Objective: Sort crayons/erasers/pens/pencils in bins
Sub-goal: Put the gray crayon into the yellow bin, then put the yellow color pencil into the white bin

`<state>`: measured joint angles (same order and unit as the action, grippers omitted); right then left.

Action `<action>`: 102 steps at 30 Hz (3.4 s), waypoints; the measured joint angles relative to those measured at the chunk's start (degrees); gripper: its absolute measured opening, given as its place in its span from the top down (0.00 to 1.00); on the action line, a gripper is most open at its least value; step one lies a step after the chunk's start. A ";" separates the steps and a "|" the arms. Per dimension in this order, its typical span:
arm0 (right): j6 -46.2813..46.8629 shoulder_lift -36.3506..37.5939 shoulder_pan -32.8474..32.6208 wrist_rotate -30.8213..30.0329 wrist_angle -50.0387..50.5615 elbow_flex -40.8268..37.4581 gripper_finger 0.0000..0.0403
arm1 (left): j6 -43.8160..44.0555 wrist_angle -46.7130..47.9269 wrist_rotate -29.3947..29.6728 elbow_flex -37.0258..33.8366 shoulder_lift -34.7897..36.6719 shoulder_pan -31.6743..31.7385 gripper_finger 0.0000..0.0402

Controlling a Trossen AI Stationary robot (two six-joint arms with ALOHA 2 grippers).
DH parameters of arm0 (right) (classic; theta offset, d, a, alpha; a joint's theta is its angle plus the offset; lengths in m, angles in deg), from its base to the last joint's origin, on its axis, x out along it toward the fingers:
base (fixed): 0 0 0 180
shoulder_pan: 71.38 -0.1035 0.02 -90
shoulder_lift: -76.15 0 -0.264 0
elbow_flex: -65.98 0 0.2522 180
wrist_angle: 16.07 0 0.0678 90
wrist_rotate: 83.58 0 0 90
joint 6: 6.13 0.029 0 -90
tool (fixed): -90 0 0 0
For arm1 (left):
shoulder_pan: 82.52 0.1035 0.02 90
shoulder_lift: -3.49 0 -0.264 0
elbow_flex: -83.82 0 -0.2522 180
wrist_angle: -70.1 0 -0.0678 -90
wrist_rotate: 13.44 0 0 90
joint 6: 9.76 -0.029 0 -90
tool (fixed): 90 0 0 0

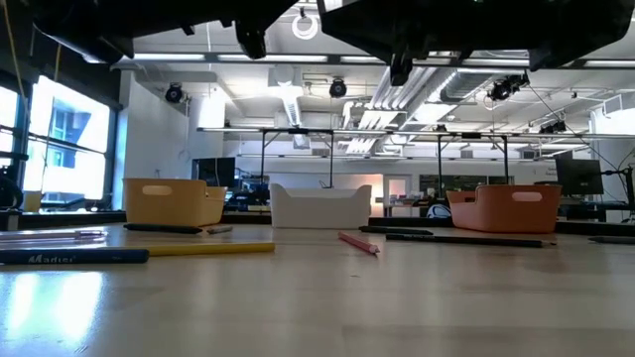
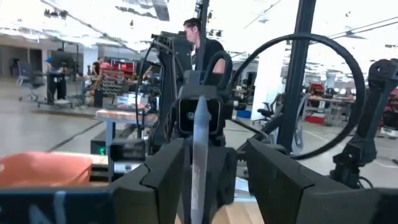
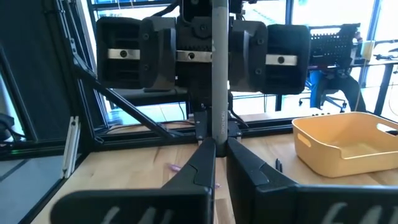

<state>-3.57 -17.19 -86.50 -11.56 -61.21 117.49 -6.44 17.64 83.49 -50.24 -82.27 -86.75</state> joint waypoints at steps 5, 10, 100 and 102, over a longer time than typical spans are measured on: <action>-0.02 0.00 -0.43 0.00 0.00 0.00 0.98 | -2.01 -0.04 0.16 1.53 -0.72 0.00 0.62; -0.02 0.00 -0.41 0.02 0.00 0.00 0.98 | -3.67 -0.08 -0.53 2.07 -0.70 0.09 0.73; -8.17 0.00 0.46 -13.09 16.46 0.02 1.00 | -5.19 66.56 16.46 2.05 11.38 50.37 0.83; -8.19 0.00 0.46 -13.09 16.47 0.02 1.00 | -6.10 67.46 16.46 2.05 14.16 48.84 0.85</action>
<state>-11.75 -17.19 -86.04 -24.65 -44.73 117.52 -12.54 85.10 99.95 -48.18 -68.11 -37.91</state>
